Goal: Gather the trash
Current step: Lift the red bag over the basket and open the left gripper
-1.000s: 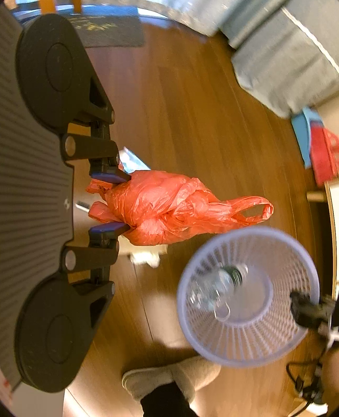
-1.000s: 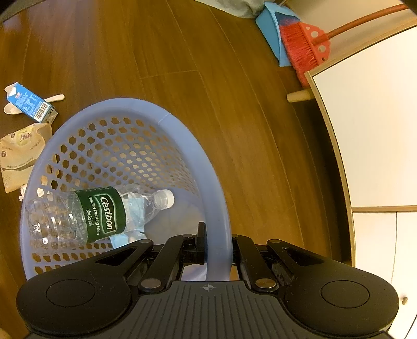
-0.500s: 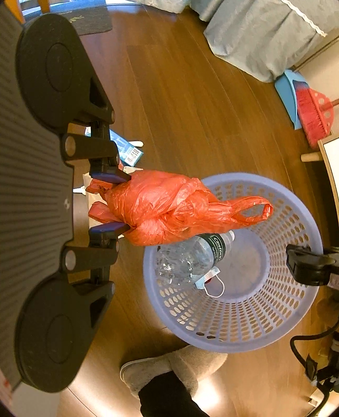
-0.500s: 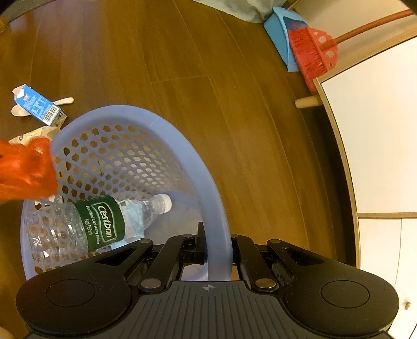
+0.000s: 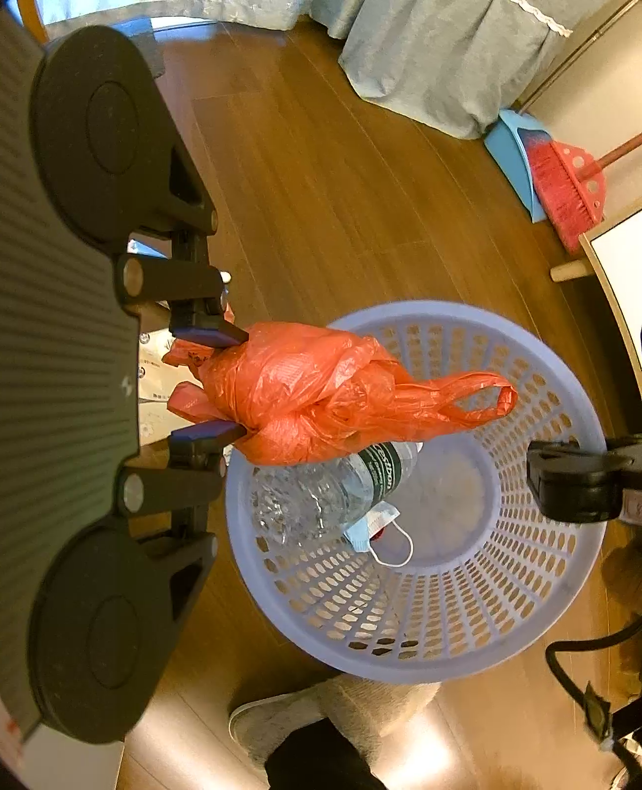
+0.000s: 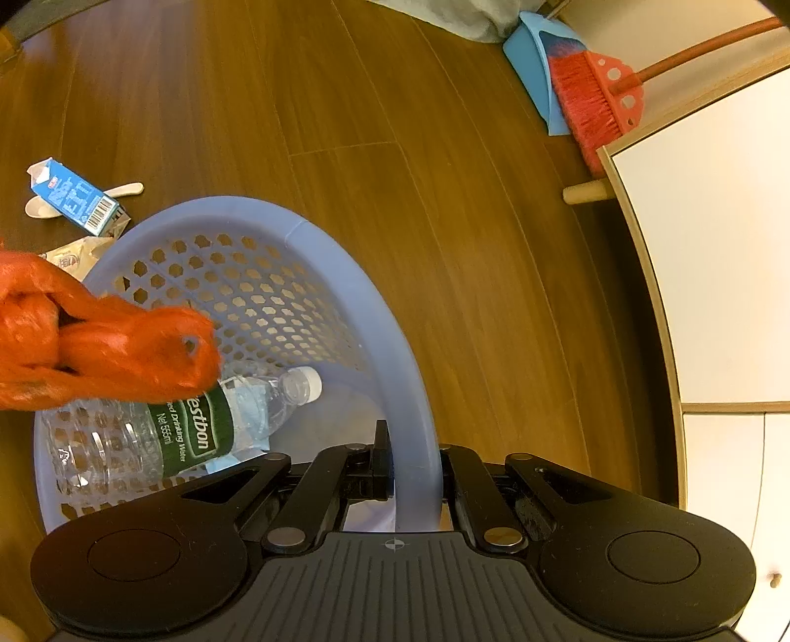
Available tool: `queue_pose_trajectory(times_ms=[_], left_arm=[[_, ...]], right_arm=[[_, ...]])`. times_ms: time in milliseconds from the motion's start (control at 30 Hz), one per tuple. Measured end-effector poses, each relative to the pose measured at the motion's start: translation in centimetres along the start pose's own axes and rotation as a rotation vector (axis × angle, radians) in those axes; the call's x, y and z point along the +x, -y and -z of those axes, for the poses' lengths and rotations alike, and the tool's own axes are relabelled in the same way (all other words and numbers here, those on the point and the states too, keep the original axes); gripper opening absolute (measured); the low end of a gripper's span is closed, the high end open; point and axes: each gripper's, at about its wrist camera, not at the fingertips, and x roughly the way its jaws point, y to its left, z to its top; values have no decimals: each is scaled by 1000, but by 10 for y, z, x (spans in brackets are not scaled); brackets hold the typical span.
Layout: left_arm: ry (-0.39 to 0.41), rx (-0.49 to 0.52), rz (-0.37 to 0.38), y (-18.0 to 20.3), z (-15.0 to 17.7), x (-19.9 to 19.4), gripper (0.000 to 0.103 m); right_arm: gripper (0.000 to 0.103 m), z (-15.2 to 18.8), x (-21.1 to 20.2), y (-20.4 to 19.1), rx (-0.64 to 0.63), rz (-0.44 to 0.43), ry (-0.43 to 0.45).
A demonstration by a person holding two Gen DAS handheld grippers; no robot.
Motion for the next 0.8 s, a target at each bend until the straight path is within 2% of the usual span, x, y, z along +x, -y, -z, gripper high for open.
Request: queue_pose_trajectory(times_ms=[367, 433, 467, 500, 533, 800], left_arm=[[18, -8, 22, 5, -20, 10, 27], [48, -25, 31, 5, -27, 12, 32], [71, -37, 36, 5, -29, 12, 40], [86, -47, 34, 6, -32, 12, 53], [91, -52, 31, 6, -33, 12, 56], [81, -82, 28, -1, -21, 8, 56]], right_arm=[[0, 0, -1, -1, 3, -11, 5], [0, 0, -1, -1, 4, -14, 5], [0, 0, -1, -1, 4, -15, 5], [0, -1, -1, -1, 6, -16, 4], [0, -1, -1, 0, 8, -19, 4], [0, -3, 1, -1, 14, -33, 0]])
